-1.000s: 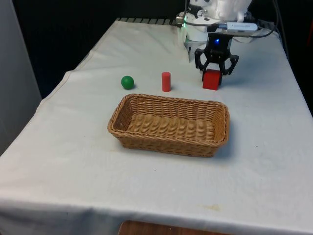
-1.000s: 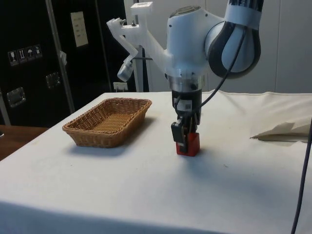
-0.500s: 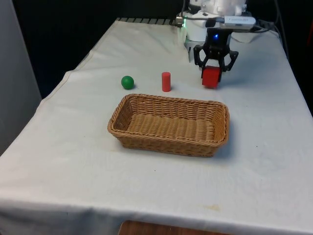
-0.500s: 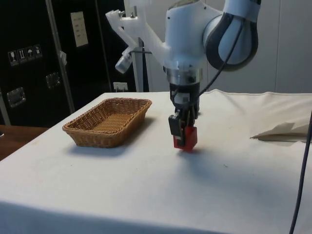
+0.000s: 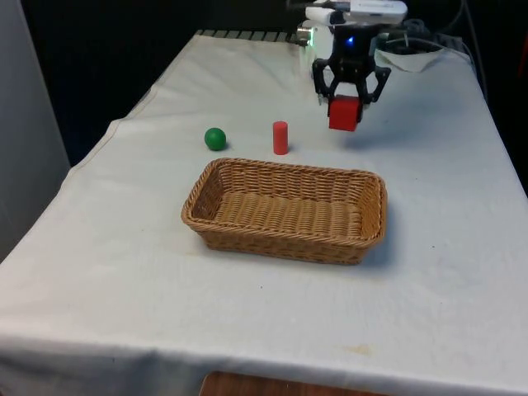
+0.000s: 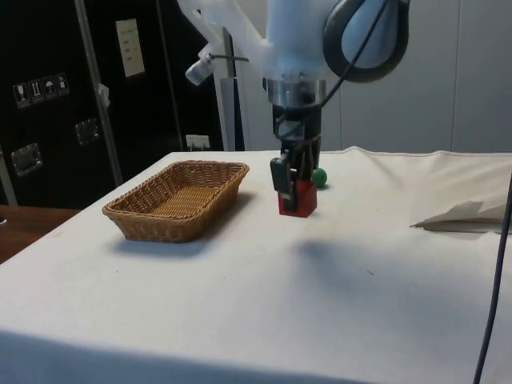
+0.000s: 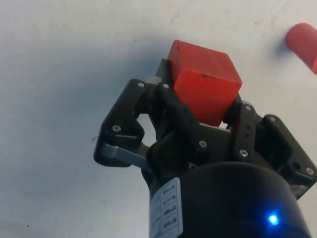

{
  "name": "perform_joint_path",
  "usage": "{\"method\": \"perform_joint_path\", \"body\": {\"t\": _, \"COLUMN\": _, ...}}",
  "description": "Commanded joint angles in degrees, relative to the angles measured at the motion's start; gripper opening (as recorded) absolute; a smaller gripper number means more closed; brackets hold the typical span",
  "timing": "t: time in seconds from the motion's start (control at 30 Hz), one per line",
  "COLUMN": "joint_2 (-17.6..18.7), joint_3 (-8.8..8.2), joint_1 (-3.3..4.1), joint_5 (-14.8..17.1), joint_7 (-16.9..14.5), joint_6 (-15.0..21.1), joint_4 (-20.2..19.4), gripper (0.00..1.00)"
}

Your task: Pick up the object to the left of the cylinder and place it into the basket.

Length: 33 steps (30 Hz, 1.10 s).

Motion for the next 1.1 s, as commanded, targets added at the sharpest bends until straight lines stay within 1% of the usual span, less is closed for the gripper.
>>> {"method": "perform_joint_path", "body": {"t": 0.0, "joint_2": -0.23, "joint_3": -0.52, "joint_1": -0.29, "joint_5": -0.97, "joint_7": 0.11, "joint_6": -0.74, "joint_4": 0.46, "gripper": 0.01}}
{"method": "perform_joint_path", "body": {"t": 0.03, "joint_2": -0.57, "joint_3": -1.03, "joint_1": -0.34, "joint_5": -0.86, "joint_7": -0.63, "joint_6": -1.38, "joint_4": 0.86, "gripper": 0.01}}
{"method": "perform_joint_path", "body": {"t": 0.2, "joint_2": -0.80, "joint_3": -2.06, "joint_1": -0.52, "joint_5": -0.46, "joint_7": -2.29, "joint_6": -2.46, "joint_4": 2.01, "gripper": 0.01}}
{"method": "perform_joint_path", "body": {"t": 0.27, "joint_2": -0.80, "joint_3": -2.75, "joint_1": -0.63, "joint_5": -0.23, "joint_7": -3.27, "joint_6": -3.27, "joint_4": 2.98, "gripper": 0.01}}
{"method": "perform_joint_path", "body": {"t": 0.3, "joint_2": -0.80, "joint_3": -2.52, "joint_1": -0.40, "joint_5": 0.00, "joint_7": -2.98, "joint_6": -2.58, "joint_4": 2.46, "gripper": 0.01}}
{"method": "perform_joint_path", "body": {"t": 0.33, "joint_2": -0.80, "joint_3": -2.98, "joint_1": -0.63, "joint_5": -0.17, "joint_7": -3.61, "joint_6": -3.50, "joint_4": 3.32, "gripper": 0.01}}
{"method": "perform_joint_path", "body": {"t": 0.47, "joint_2": -0.69, "joint_3": -3.95, "joint_1": -0.69, "joint_5": 0.11, "joint_7": -4.93, "joint_6": -4.58, "joint_4": 4.76, "gripper": 0.01}}
{"method": "perform_joint_path", "body": {"t": 0.57, "joint_2": -0.29, "joint_3": -4.81, "joint_1": -0.69, "joint_5": 0.40, "joint_7": -6.02, "joint_6": -5.79, "joint_4": 6.53, "gripper": 0.01}}
{"method": "perform_joint_path", "body": {"t": 0.6, "joint_2": -0.29, "joint_3": -4.81, "joint_1": -0.57, "joint_5": 0.00, "joint_7": -5.50, "joint_6": -5.21, "joint_4": 6.19, "gripper": 0.01}}
{"method": "perform_joint_path", "body": {"t": 0.63, "joint_2": -0.23, "joint_3": -4.98, "joint_1": -0.69, "joint_5": 0.46, "joint_7": -6.25, "joint_6": -6.13, "joint_4": 7.05, "gripper": 0.01}}
{"method": "perform_joint_path", "body": {"t": 0.73, "joint_2": 0.00, "joint_3": -5.33, "joint_1": -0.74, "joint_5": 0.63, "joint_7": -6.82, "joint_6": -7.10, "joint_4": 8.48, "gripper": 0.01}}
{"method": "perform_joint_path", "body": {"t": 0.77, "joint_2": -0.06, "joint_3": -5.50, "joint_1": -0.80, "joint_5": 0.57, "joint_7": -7.10, "joint_6": -8.02, "joint_4": 9.45, "gripper": 0.01}}
{"method": "perform_joint_path", "body": {"t": 0.87, "joint_2": -0.06, "joint_3": -5.73, "joint_1": -0.80, "joint_5": 0.52, "joint_7": -7.39, "joint_6": -8.77, "joint_4": 10.31, "gripper": 0.01}}
{"method": "perform_joint_path", "body": {"t": 0.9, "joint_2": -0.17, "joint_3": -5.96, "joint_1": -0.86, "joint_5": 0.46, "joint_7": -7.62, "joint_6": -9.74, "joint_4": 11.40, "gripper": 0.01}}
{"method": "perform_joint_path", "body": {"t": 0.93, "joint_2": 0.29, "joint_3": -5.96, "joint_1": -0.74, "joint_5": 0.06, "joint_7": -7.16, "joint_6": -8.88, "joint_4": 11.17, "gripper": 0.01}}
{"method": "perform_joint_path", "body": {"t": 0.97, "joint_2": -0.17, "joint_3": -6.02, "joint_1": -0.86, "joint_5": 0.46, "joint_7": -7.73, "joint_6": -10.20, "joint_4": 11.86, "gripper": 0.01}}
{"method": "perform_joint_path", "body": {"t": 1.07, "joint_2": -0.17, "joint_3": -6.13, "joint_1": -0.97, "joint_5": 0.40, "joint_7": -8.08, "joint_6": -11.57, "joint_4": 13.52, "gripper": 0.01}}
